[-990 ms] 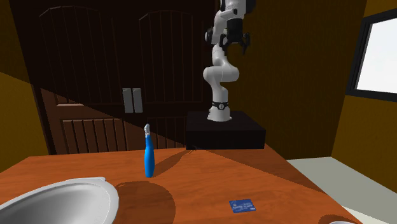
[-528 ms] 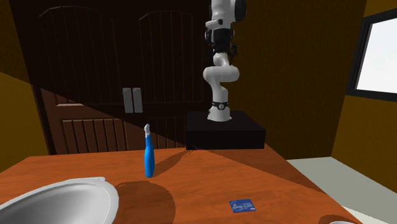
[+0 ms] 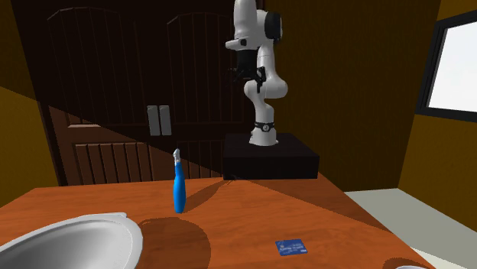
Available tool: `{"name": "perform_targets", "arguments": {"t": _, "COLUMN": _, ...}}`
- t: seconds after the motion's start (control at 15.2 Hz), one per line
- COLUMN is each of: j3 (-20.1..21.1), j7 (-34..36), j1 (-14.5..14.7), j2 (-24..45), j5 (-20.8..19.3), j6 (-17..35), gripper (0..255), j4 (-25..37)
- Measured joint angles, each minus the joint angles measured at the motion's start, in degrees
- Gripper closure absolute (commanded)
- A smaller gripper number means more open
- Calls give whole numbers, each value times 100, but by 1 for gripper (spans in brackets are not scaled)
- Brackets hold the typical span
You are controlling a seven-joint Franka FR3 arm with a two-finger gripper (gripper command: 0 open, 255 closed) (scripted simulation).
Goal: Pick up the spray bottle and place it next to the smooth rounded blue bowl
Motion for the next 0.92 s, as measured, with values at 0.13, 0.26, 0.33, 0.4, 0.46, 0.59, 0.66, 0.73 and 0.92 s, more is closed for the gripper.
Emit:
{"name": "perform_targets", "arguments": {"t": 0.13, "j3": -170, "j7": -191, "j1": -36, "j2": 323, "j5": -41, "j6": 251, "gripper": 0, "j4": 80}}
{"name": "perform_targets", "arguments": {"t": 0.26, "j3": -375, "j7": -430, "j1": -85, "j2": 665, "j5": -73, "j6": 541, "gripper": 0, "j4": 143}}
{"name": "perform_targets", "arguments": {"t": 0.33, "j3": -444, "j7": -509, "j1": -93, "j2": 825, "j5": -70, "j6": 700, "gripper": 0, "j4": 146}}
{"name": "perform_targets", "arguments": {"t": 0.4, "j3": -528, "j7": -613, "j1": -103, "j2": 1008, "j5": -58, "j6": 832, "gripper": 0, "j4": 203}}
{"name": "perform_targets", "arguments": {"t": 0.46, "j3": -633, "j7": -748, "j1": -117, "j2": 1232, "j5": -33, "j6": 974, "gripper": 0, "j4": 289}}
{"name": "perform_targets", "arguments": {"t": 0.59, "j3": -812, "j7": -1007, "j1": -159, "j2": 1564, "j5": 12, "j6": 1170, "gripper": 0, "j4": 428}}
{"name": "perform_targets", "arguments": {"t": 0.66, "j3": -897, "j7": -1140, "j1": -177, "j2": 1739, "j5": 50, "j6": 1259, "gripper": 0, "j4": 514}}
{"name": "perform_targets", "arguments": {"t": 0.73, "j3": -975, "j7": -1269, "j1": -178, "j2": 1980, "j5": 125, "j6": 1385, "gripper": 0, "j4": 624}}
{"name": "perform_targets", "arguments": {"t": 0.92, "j3": -1177, "j7": -1693, "j1": -226, "j2": 2631, "j5": 379, "j6": 1655, "gripper": 0, "j4": 974}}
